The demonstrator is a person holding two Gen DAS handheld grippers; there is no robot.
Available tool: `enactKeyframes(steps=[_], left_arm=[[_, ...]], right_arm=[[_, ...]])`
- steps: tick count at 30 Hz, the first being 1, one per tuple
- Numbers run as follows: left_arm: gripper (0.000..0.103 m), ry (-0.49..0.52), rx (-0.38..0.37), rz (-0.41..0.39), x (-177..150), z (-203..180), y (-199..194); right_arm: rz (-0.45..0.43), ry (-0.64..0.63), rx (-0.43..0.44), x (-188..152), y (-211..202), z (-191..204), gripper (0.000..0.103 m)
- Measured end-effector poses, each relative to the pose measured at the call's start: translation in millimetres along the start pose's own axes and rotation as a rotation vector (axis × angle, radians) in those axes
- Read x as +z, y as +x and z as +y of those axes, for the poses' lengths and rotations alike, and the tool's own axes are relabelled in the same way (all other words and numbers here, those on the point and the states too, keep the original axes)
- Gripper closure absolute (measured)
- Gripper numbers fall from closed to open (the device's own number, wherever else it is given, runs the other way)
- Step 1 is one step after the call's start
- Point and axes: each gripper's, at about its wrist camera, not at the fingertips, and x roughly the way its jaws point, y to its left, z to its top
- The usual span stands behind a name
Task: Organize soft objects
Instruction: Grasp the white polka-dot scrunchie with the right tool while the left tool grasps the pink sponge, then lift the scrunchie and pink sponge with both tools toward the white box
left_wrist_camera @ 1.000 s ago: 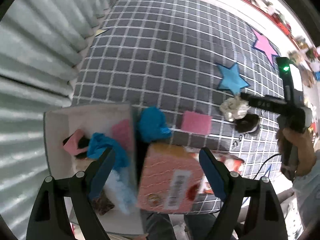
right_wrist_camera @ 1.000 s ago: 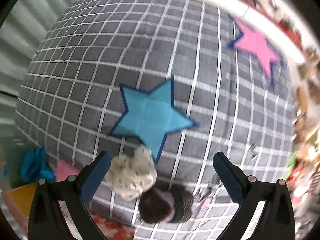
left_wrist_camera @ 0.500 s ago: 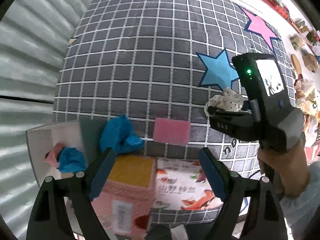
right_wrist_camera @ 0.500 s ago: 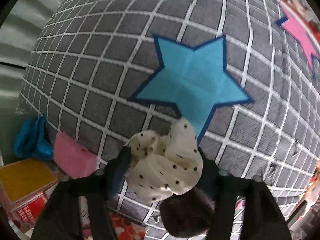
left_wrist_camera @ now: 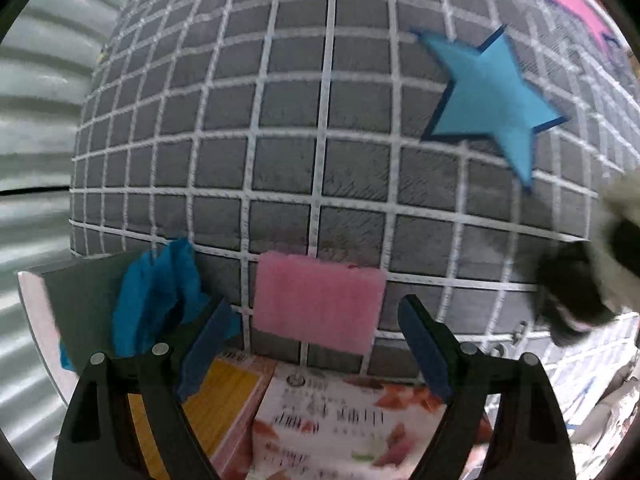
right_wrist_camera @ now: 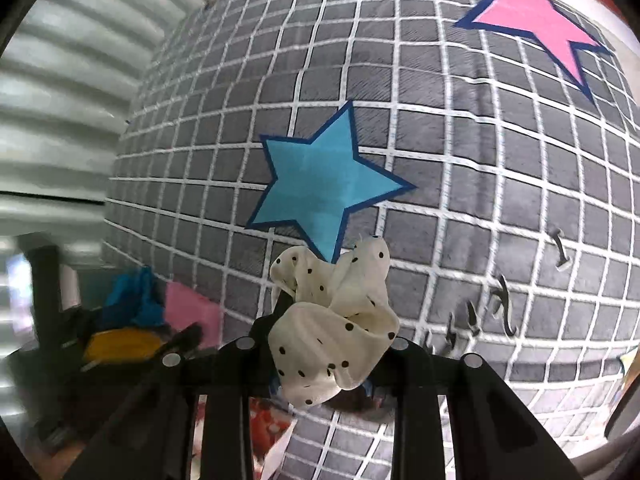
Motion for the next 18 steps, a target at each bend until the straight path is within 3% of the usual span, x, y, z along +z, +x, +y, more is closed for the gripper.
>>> enactKeyframes(steps=[5,9,12,18], left_arm=[[0.014,-0.016,0.023,0.029,5,-1,18],[0.014,-0.020,0.011,0.047,5,1,21],[0.028,-0.017,-0.040,0.053,7,5,22],[0.030,0.027,-0.061,0.029,-7,-3,16]], right_arm=[[-0.018,0.033,0.066,-28,-36,6,0.073],[-0.020,0.054,0.104,-34,-41,8,0.073],[-0.024,0.065,0.118,-35,-40,12,0.073],[-0.034,0.097,0.133,-42,-48,11,0.073]])
